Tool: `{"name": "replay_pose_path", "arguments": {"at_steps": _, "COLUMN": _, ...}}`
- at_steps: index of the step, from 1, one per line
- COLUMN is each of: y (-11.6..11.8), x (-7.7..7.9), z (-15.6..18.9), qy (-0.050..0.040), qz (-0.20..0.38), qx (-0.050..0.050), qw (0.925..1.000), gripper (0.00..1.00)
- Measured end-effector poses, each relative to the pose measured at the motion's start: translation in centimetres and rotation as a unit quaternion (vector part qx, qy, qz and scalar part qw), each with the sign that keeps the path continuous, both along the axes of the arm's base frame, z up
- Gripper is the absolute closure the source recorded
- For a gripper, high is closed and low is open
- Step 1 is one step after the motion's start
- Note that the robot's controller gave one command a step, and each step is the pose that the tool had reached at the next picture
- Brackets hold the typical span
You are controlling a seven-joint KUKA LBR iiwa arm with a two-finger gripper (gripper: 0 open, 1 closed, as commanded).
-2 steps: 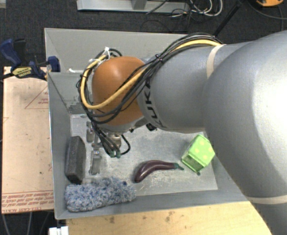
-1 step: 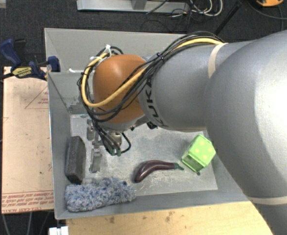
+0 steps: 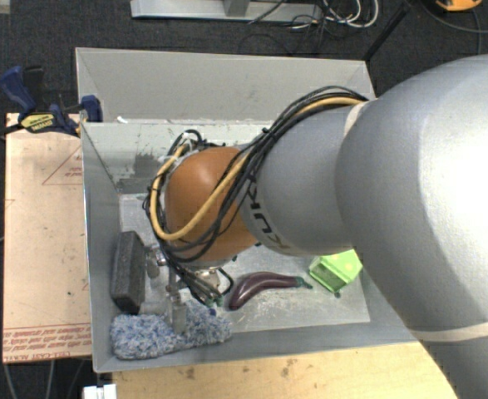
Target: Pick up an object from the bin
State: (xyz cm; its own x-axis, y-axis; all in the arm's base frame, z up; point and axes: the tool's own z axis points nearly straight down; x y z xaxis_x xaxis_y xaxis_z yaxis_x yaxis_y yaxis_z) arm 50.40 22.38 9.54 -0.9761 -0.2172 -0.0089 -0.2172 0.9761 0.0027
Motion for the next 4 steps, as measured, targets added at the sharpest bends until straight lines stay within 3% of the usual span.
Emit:
{"name": "replay_pose_path", "arguments": {"at_steps": 1, "y": -0.6, "x": -1.8, "z": 1.4, "qy": -0.0009, "qz": 0.053, "qx": 0.0, "qw": 0.9986, "gripper": 0.0}}
{"name": "replay_pose_path", "arguments": {"at_steps": 2, "y": 1.6, "x": -2.2, "z": 0.5, "qy": 0.0015, "qz": 0.093, "qx": -0.003, "qw": 0.9957, "gripper": 0.0}}
{"name": "replay_pose_path", "arguments": {"at_steps": 3, "y": 0.7, "x": -1.8, "z": -1.9, "qy": -0.0061, "qz": 0.111, "qx": -0.002, "qw": 0.9938, "gripper": 0.0}}
{"name": "replay_pose_path", "arguments": {"at_steps": 4, "y": 1.0, "x": -1.4, "z": -1.7, "qy": -0.0065, "qz": 0.161, "qx": -0.007, "qw": 0.9869, "gripper": 1.0}}
